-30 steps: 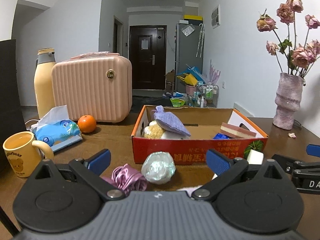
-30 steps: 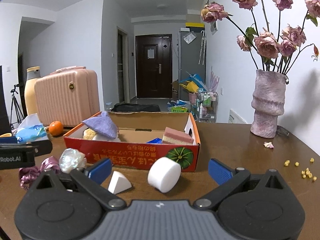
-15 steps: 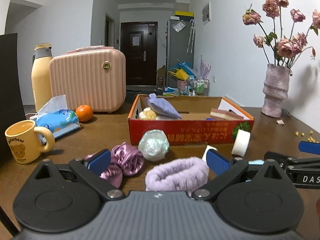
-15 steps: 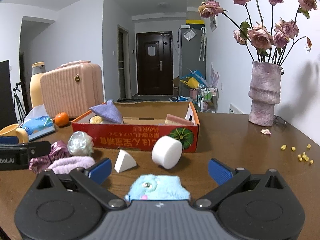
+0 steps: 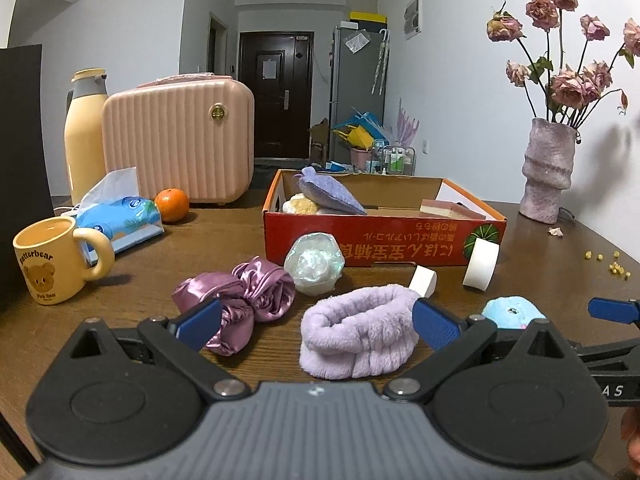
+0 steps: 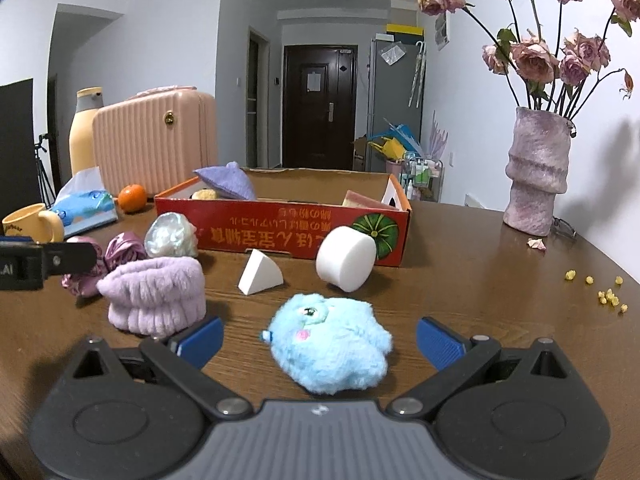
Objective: Organize soft objects
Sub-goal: 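Grasp the light-blue plush with the right tool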
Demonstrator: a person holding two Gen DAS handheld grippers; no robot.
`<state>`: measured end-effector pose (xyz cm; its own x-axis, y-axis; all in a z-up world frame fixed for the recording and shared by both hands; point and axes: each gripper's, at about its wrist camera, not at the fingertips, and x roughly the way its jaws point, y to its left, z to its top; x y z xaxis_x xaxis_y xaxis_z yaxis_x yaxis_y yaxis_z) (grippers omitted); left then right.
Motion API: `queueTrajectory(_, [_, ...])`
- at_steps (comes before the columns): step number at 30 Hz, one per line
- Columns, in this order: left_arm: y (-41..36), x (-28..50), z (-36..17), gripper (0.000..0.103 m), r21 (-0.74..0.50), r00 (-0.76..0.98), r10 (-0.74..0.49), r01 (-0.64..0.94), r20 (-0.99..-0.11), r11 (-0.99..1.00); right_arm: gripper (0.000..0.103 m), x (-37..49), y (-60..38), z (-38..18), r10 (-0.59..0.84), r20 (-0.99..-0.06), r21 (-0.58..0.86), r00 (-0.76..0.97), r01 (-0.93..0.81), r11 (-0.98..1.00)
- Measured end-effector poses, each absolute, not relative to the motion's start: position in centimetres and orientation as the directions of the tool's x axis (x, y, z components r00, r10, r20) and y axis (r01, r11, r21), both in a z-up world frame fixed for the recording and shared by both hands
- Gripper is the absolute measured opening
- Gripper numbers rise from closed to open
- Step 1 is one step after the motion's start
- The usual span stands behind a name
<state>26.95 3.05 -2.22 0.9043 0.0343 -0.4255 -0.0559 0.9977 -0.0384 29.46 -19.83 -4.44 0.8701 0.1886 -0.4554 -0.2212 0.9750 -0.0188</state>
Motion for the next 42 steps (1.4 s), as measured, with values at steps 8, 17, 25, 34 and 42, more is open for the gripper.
queueTrajectory(8, [3.1, 27.0, -2.3, 0.103, -0.051, 0.901, 0.020, -0.047, -0.434, 0.998, 0.103, 30.8, -19.7, -5.3, 0.190, -0.501, -0.005, 0.844, -0.223, 0.975])
queueTrajectory(17, [3.2, 27.4, -2.5, 0.103, -0.055, 0.894, 0.024, -0.054, -0.448, 0.997, 0.103, 34.7, -20.0, -6.6, 0.188, -0.567, 0.007, 0.802, -0.223, 0.975])
queueTrajectory(25, [3.2, 27.8, -2.9, 0.103, -0.046, 0.884, 0.042, -0.072, -0.466, 0.996, 0.101, 37.1, -20.4, -7.7, 0.232, -0.624, 0.070, 0.746, -0.242, 0.968])
queueTrajectory(34, [2.9, 28.5, -3.5, 0.103, -0.022, 0.872, 0.072, -0.094, -0.484, 0.995, 0.077, 36.8, -20.6, -7.4, 0.256, -0.609, 0.086, 0.751, -0.258, 0.962])
queueTrajectory(42, [2.8, 28.8, -3.8, 0.103, -0.012, 0.868, 0.089, -0.109, -0.488, 0.994, 0.060, 36.2, -20.9, -7.1, 0.270, -0.587, 0.099, 0.763, -0.264, 0.959])
